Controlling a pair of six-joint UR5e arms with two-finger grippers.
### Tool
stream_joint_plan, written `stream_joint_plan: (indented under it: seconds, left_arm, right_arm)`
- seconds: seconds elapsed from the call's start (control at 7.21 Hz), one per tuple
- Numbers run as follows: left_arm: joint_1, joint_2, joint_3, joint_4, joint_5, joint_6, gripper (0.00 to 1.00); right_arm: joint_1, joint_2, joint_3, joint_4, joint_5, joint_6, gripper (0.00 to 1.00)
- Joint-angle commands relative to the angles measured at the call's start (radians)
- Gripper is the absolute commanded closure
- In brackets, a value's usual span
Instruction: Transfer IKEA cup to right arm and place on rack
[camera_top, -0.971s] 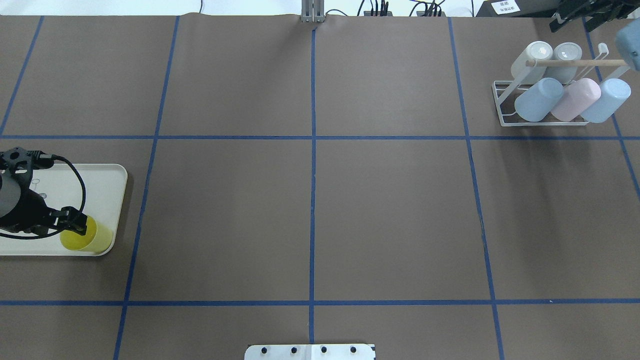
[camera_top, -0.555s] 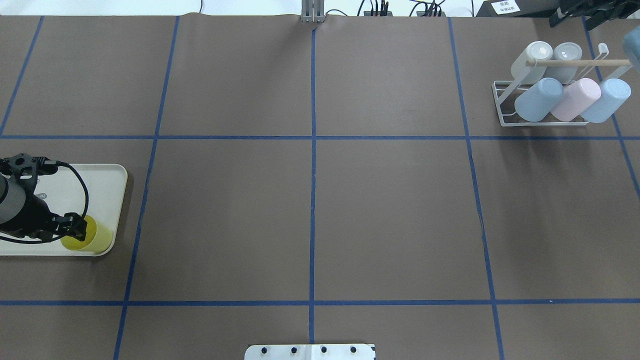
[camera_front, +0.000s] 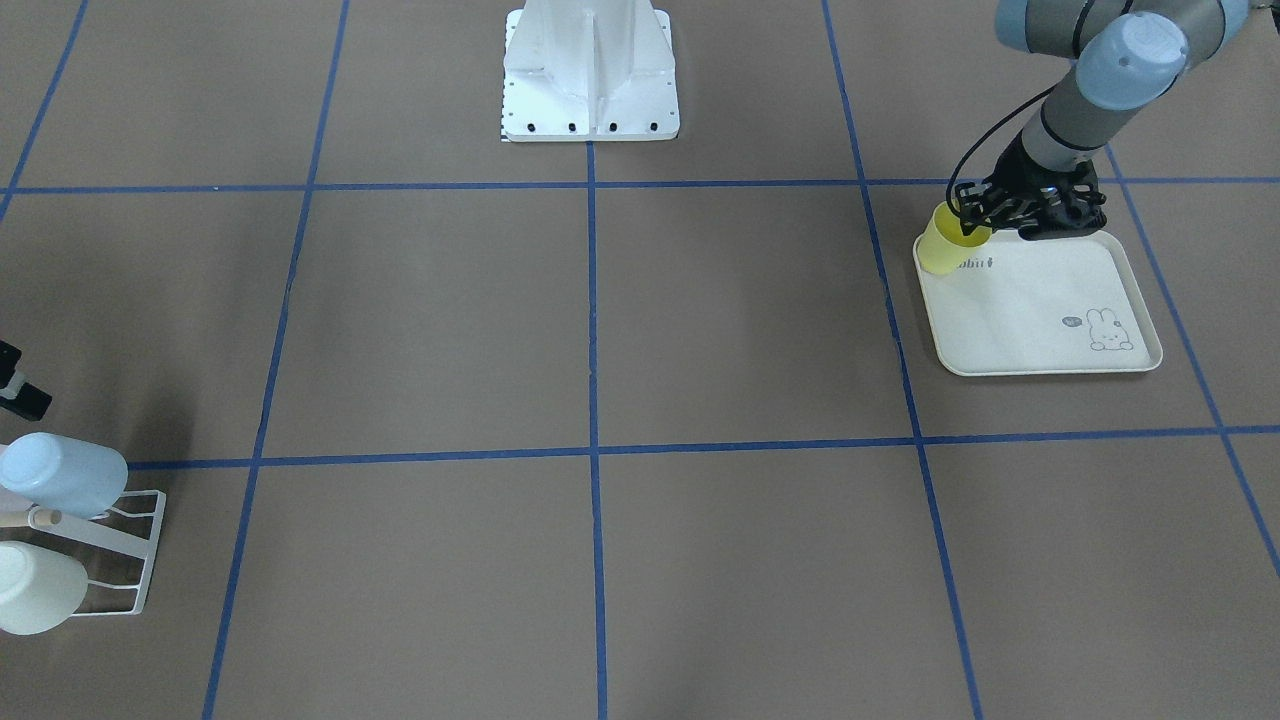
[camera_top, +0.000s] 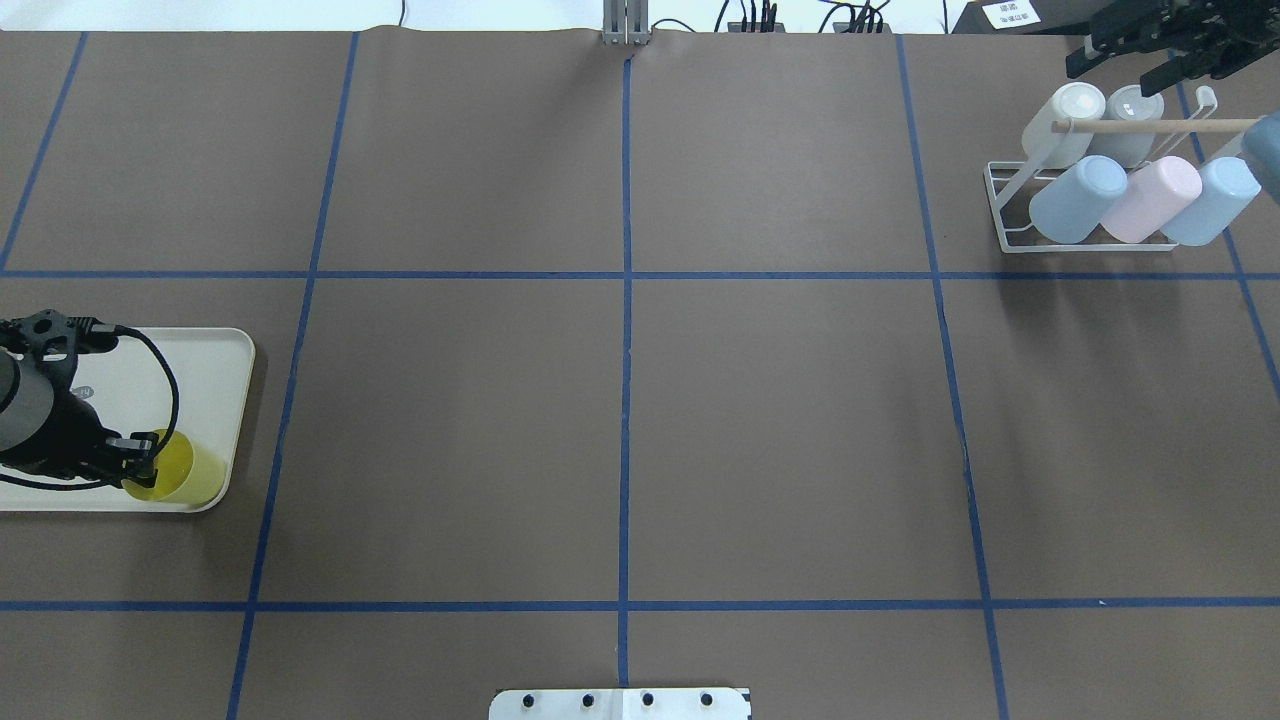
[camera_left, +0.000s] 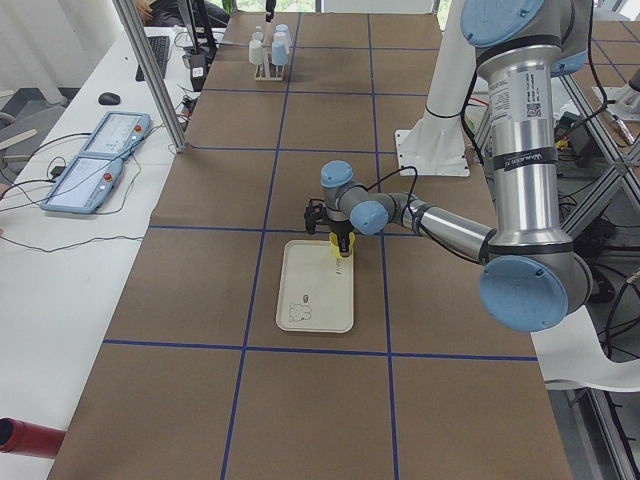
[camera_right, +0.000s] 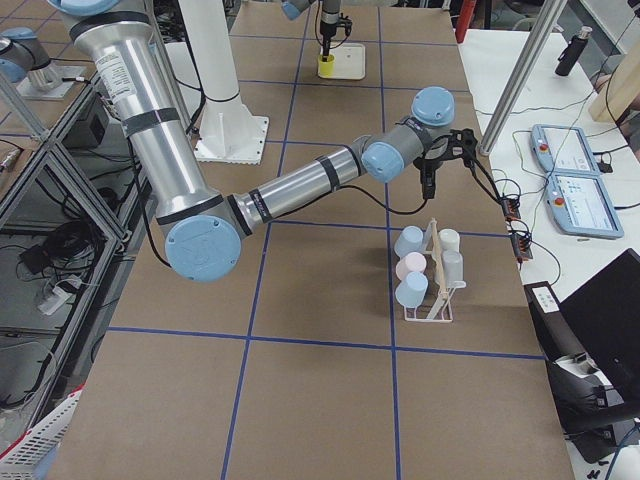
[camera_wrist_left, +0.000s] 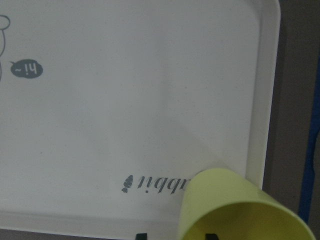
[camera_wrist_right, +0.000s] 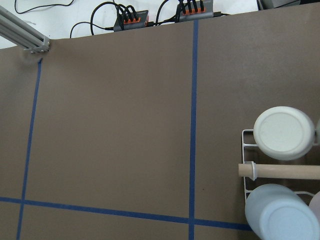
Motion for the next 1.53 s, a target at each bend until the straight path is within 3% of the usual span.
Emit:
stream_joint_plan:
  seconds: [0.0,0.28,0.55,0.97,1.11,1.25,1.39]
  left_arm:
    - [-0.003,0.0,-0.009,0.0,-0.009,0.0,1.0]
    - [-0.055,0.038,-0.093,0.011,-0.107,0.009,1.0]
    - [-0.153,0.034,-0.182,0.029,-0.124,-0.061,1.0]
    - [-0.146,-0.206,-0.168,0.026,-0.127,-0.35,1.0]
    - [-0.134,-0.335,-0.136,0.02,-0.126,-0.461,1.0]
    - [-0.079,-0.433,-0.124,0.009,-0.123,-0.565,1.0]
    - [-0.048,-0.493,-0.109,-0.052,-0.118,-0.642,1.0]
  right_arm:
    - [-0.02,-0.004,0.015,0.001,-0.006,0.02,0.02]
    - [-0.035,0.002,0.009,0.0,-0.012,0.02,0.02]
    - [-0.043,0.008,0.021,0.003,-0.011,0.061,0.02]
    - [-0.165,0.008,0.14,0.015,-0.083,0.316,0.02]
    - [-0.262,0.023,0.205,0.017,-0.159,0.452,0.02]
    - [-0.363,0.055,0.261,0.05,-0.252,0.609,0.02]
    - [-0.406,0.062,0.302,0.157,-0.276,0.774,0.02]
